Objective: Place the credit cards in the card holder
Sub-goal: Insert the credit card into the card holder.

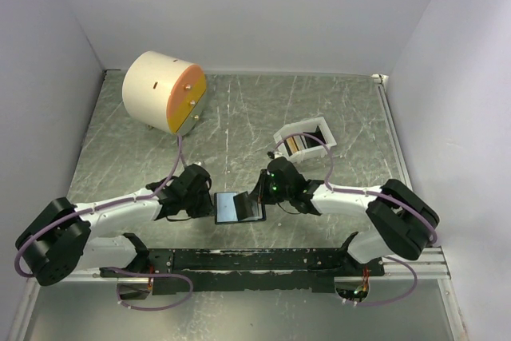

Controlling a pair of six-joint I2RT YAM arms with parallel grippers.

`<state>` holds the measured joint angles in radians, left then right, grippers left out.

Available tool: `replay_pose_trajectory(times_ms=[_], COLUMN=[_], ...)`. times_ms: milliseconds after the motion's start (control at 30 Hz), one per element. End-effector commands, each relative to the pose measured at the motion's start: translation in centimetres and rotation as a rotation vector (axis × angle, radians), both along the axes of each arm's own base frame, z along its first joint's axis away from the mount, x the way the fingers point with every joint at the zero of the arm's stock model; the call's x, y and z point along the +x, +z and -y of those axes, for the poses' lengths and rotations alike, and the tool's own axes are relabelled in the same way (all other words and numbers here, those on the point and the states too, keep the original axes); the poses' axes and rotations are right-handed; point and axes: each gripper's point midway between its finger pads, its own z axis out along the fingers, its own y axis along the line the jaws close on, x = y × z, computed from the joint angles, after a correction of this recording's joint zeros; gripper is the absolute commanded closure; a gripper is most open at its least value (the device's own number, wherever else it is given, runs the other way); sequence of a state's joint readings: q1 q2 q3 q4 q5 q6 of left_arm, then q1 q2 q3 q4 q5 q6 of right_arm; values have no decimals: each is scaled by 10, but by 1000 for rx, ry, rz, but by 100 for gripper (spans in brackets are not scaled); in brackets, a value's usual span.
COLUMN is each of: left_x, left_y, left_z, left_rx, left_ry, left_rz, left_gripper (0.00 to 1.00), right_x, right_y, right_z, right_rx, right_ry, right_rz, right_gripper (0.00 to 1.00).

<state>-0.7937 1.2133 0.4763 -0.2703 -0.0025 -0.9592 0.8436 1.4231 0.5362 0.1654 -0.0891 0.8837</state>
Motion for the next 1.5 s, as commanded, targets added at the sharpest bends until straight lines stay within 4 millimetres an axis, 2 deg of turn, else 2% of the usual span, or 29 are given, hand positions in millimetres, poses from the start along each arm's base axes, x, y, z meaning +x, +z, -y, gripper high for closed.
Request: replay_pose_trajectory(times_ms=[0,333,1333,1467], left_x=[-4,-7,-17,-21], left_y=[-3,-5,-2,0], left_z=[5,10,23,29], left_rx=[-27,-61,-179,-231], left_ry=[-22,-24,-28,-31], left_rz=[-12,-23,-57,-70], left_gripper=[81,86,82,81], right_x=[2,2,6,6], right_y=[-5,-12,0,-7], right_z=[-1,-5,8,5], right_rx=[-5,2,83,91], right_ry=[0,-4,-140,-154], right_rz=[12,-1,58,43], right_gripper=[100,100,100,100])
